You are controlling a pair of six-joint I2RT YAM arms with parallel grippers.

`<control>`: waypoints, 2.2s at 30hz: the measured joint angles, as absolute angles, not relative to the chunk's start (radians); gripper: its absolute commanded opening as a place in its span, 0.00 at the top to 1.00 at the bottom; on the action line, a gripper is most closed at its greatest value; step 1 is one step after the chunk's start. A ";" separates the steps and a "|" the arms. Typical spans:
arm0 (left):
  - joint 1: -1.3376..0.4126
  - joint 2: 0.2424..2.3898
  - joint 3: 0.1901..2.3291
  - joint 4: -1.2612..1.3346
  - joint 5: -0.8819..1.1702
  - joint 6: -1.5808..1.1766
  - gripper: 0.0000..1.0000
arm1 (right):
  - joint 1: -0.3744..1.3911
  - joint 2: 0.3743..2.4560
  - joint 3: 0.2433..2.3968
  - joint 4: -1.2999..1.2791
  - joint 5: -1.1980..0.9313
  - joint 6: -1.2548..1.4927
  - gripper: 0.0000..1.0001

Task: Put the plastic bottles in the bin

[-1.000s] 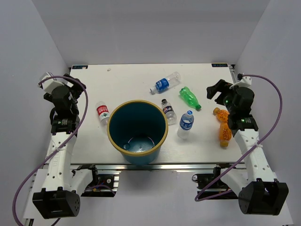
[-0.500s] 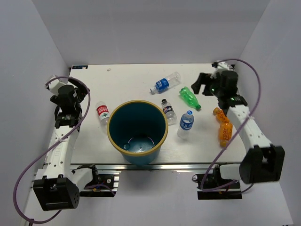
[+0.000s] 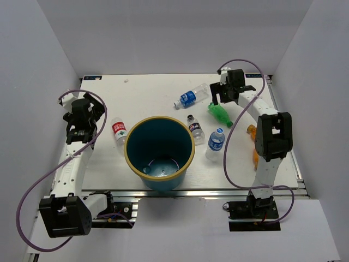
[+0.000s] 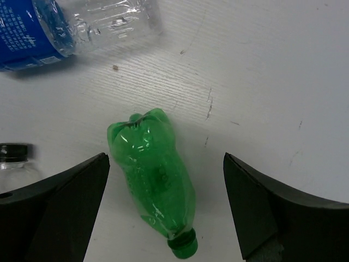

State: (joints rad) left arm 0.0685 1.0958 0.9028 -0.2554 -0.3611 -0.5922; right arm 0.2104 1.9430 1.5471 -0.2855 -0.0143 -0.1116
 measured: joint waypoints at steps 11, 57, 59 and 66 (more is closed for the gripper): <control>0.069 1.130 0.873 -0.264 -0.316 -0.599 0.02 | 0.200 2.129 1.588 -0.353 -0.046 -0.173 0.12; 0.056 1.508 0.741 -0.129 0.089 -0.660 0.34 | 0.886 1.651 1.925 -0.889 -0.646 -0.443 0.11; 0.056 1.512 0.744 -0.134 0.086 -0.667 0.52 | 0.876 1.640 1.925 -0.869 -0.618 -0.413 0.11; 0.056 1.486 0.903 -0.289 0.009 -0.655 0.75 | 0.582 1.554 1.851 -0.675 -0.570 -0.213 0.11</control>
